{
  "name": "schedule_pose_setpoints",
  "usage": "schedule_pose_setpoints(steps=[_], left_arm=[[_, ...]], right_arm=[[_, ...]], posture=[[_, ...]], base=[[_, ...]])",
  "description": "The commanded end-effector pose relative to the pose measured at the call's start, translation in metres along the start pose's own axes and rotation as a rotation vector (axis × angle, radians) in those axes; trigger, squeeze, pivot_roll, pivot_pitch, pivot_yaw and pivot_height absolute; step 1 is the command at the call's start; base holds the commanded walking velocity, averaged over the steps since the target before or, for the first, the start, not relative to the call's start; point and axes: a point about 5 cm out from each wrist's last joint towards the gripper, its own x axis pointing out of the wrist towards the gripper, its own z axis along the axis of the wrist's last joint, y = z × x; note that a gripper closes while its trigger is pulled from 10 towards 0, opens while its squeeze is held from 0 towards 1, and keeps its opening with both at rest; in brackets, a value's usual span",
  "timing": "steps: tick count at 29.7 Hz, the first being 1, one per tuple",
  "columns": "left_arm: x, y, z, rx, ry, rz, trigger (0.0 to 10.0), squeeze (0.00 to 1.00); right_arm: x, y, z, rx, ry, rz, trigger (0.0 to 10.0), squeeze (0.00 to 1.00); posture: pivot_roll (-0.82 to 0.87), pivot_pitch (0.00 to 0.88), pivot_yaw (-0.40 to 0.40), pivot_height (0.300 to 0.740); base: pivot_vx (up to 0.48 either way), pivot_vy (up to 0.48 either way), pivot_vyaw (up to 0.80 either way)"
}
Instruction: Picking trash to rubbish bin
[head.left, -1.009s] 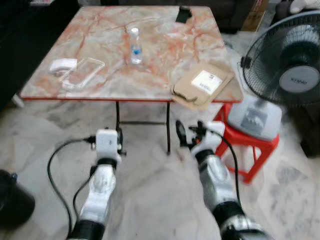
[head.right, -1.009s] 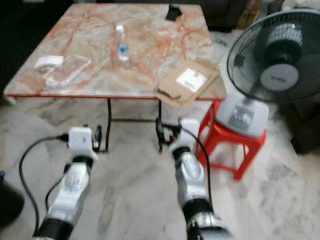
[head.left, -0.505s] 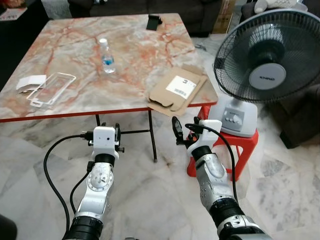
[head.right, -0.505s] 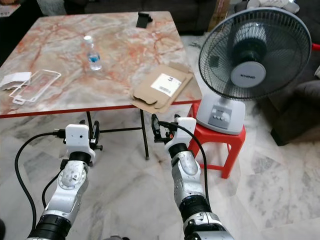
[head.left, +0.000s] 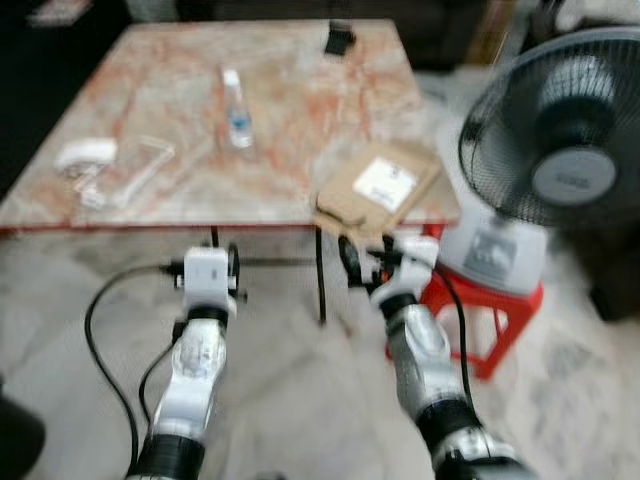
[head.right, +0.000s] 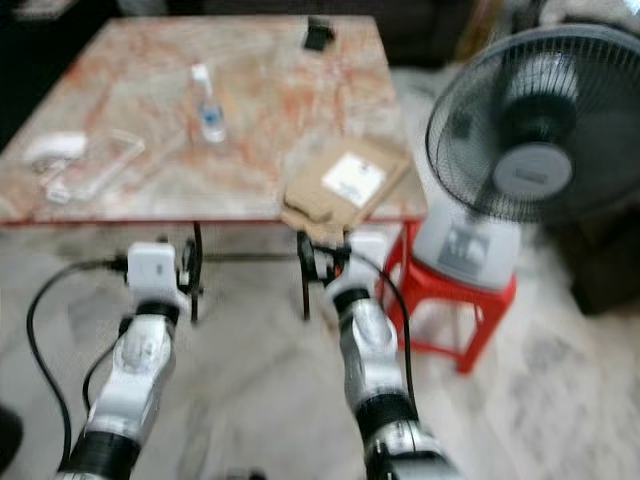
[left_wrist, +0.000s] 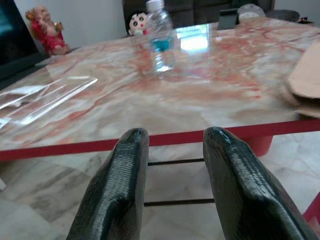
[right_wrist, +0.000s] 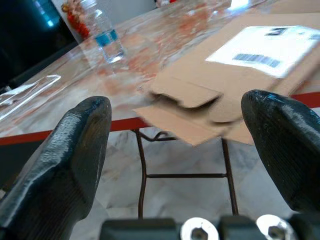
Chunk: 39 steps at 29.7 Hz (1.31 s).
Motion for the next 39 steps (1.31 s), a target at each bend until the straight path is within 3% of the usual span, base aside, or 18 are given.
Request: schedule_pose_setpoints(steps=[1,34,39], left_arm=[[-0.0012,-0.0066,0.0008,-0.008,0.002,-0.018,10.0,0.0],[0.0009,-0.0081,0.0051,-0.015,-0.013,-0.028,10.0,0.0],[0.0004,-0.0091,0.0087,-0.034,-0.042,-0.034,10.0,0.0]], right_arm=[[-0.0028,-0.007,0.0009,0.0,-0.004,-0.025,10.0,0.0],[-0.0036,-0.0042,-0.0007,0.01,0.005,-0.018,10.0,0.0],[-0.0053,-0.0026,-0.0008,0.012,0.0,-0.014,10.0,0.0]], posture=[[0.08,0.178,-0.012,0.74],[0.07,0.184,-0.011,0.74],[0.07,0.184,-0.013,0.74]], base=[[0.296,0.0,0.0],[0.304,0.0,0.0],[0.0,0.0,0.0]])
